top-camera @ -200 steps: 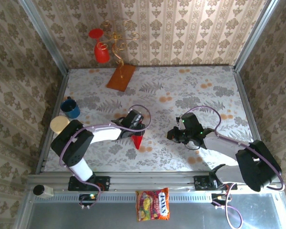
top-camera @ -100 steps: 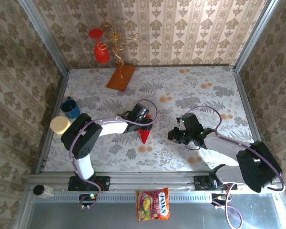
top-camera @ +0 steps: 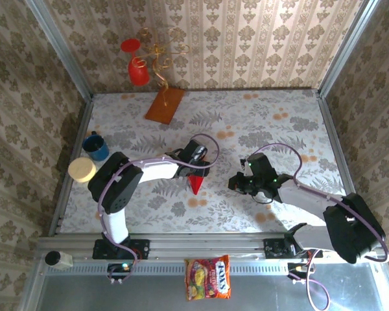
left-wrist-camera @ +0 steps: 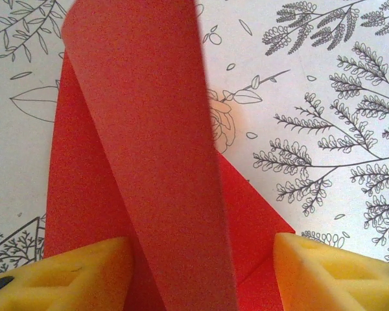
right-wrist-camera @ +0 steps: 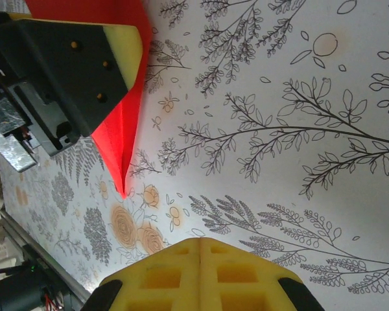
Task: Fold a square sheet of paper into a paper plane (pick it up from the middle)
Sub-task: Turn over a paper plane at the center of the table.
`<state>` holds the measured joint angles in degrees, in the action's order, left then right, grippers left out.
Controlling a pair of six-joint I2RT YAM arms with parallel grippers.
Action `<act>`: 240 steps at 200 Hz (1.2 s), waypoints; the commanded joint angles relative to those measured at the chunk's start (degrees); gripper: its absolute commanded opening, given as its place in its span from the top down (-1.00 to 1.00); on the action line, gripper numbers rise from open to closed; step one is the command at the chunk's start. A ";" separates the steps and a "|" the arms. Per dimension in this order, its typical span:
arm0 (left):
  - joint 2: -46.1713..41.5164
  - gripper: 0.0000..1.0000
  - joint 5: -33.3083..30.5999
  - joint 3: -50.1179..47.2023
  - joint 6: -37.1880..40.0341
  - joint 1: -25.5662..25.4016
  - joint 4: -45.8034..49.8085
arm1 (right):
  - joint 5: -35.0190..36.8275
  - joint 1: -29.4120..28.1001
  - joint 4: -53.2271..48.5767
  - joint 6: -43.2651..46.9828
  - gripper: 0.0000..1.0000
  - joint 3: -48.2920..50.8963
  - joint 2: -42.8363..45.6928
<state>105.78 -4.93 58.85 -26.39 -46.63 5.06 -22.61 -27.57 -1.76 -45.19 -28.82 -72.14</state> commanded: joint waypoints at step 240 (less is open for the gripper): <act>-4.70 -0.22 5.43 0.86 2.47 1.19 4.99 | -0.46 0.24 -1.29 0.80 1.00 -2.56 0.15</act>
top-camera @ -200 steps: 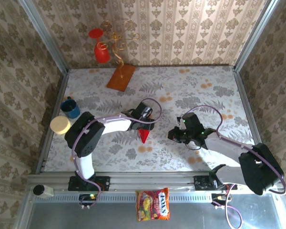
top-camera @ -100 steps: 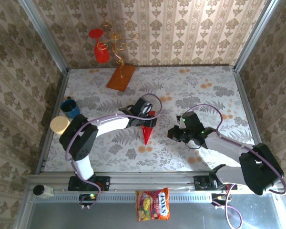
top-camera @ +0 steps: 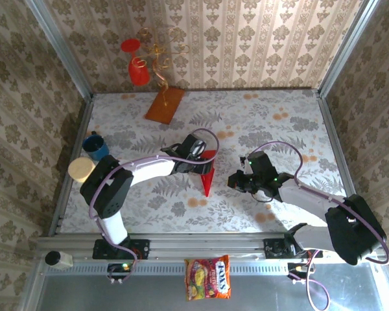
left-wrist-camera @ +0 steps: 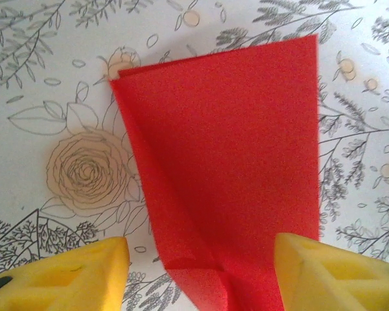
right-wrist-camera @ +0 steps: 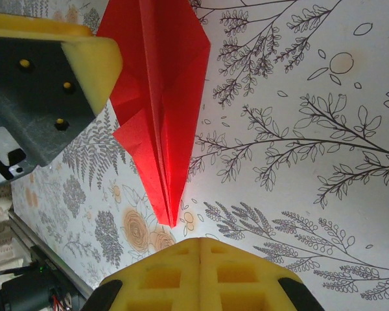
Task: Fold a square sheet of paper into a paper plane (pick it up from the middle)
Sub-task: Turn over a paper plane at the center of the table, then reset both arms
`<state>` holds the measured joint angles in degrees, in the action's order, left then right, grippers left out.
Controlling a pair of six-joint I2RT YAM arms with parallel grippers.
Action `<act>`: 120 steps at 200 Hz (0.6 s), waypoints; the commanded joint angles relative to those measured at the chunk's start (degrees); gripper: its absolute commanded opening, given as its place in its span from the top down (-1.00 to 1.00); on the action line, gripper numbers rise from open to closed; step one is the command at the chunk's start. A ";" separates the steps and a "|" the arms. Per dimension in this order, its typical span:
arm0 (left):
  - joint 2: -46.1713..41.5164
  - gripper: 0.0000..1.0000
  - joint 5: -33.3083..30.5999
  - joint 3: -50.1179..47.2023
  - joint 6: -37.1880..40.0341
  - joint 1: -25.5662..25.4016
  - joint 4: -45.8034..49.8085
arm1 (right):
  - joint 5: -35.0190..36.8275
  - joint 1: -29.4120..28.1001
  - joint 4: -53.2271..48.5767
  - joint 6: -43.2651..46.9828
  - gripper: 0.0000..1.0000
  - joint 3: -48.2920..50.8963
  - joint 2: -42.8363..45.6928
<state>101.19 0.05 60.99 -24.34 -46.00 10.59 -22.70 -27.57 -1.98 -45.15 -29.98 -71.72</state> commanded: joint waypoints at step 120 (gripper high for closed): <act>-14.85 -0.34 1.13 -4.97 1.62 5.88 -1.35 | 1.32 1.56 -6.53 2.53 0.77 -5.42 2.27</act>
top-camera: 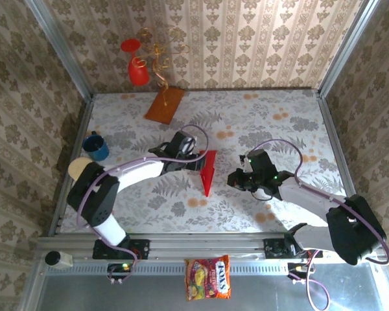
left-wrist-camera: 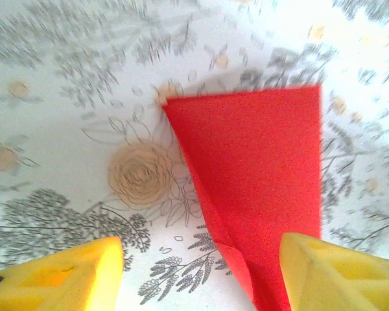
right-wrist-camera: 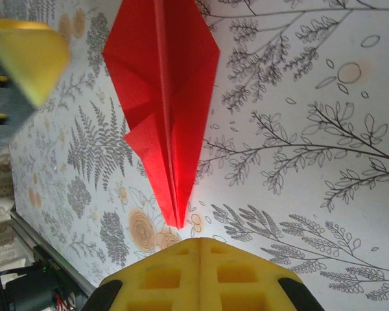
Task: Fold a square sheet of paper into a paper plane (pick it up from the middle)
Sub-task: Reset both arms
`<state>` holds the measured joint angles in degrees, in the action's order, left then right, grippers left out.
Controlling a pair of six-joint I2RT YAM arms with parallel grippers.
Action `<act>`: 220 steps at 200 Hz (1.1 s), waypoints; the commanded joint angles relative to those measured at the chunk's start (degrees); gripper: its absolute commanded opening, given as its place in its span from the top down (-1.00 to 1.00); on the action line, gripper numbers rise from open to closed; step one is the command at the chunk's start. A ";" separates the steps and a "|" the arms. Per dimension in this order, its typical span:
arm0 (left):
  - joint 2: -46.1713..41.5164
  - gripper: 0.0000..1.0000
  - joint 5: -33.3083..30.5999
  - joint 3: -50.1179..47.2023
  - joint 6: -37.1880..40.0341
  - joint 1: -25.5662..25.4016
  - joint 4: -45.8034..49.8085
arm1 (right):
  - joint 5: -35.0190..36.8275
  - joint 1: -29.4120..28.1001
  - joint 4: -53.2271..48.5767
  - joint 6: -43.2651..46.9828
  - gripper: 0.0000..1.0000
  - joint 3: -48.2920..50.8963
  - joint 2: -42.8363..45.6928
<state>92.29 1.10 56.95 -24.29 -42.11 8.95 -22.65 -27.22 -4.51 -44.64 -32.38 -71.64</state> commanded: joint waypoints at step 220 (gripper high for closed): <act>-19.95 -1.00 -28.64 -29.24 22.39 35.18 -34.46 | 53.39 21.86 13.91 32.42 -1.00 -4.64 -5.16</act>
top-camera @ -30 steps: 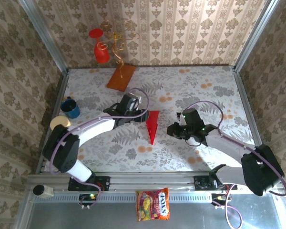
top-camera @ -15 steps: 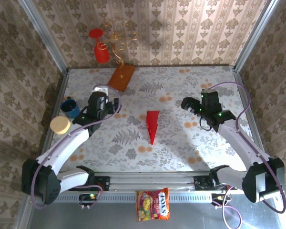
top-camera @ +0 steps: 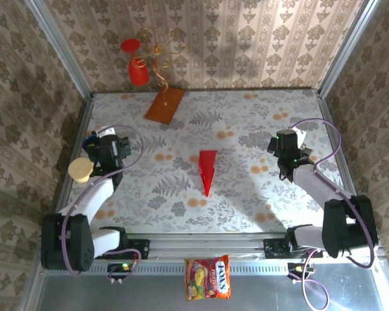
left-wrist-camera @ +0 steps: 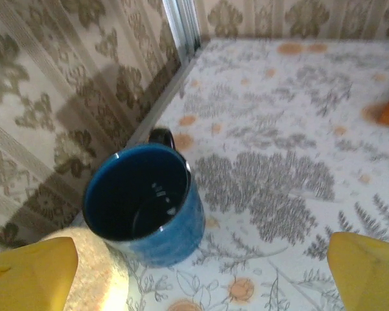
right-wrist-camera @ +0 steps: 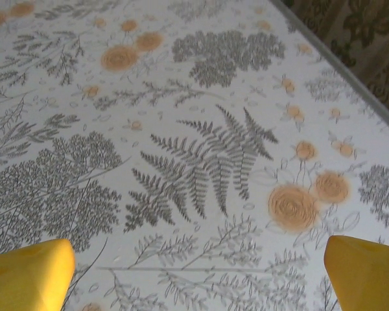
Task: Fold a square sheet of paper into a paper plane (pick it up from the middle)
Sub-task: Reset both arms
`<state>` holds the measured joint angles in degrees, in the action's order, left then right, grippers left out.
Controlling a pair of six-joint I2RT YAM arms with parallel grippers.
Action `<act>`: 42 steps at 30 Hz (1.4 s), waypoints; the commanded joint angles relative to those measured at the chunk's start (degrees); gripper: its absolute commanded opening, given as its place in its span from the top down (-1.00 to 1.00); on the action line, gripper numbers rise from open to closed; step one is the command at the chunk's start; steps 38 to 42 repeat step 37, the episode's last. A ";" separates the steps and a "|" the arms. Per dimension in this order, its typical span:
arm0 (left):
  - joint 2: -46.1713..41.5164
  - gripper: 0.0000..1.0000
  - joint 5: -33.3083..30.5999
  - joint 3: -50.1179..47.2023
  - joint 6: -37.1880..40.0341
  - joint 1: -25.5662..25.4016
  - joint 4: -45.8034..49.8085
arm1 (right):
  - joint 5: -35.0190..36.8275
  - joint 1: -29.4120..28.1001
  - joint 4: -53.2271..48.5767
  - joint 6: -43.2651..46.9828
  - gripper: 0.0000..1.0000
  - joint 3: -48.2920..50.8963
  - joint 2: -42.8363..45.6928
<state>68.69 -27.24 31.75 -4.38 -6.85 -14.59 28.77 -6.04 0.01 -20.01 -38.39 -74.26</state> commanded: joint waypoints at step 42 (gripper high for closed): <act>20.60 -1.00 15.82 -9.42 5.75 4.13 -38.22 | -11.10 3.43 51.71 14.91 -1.00 16.79 -12.83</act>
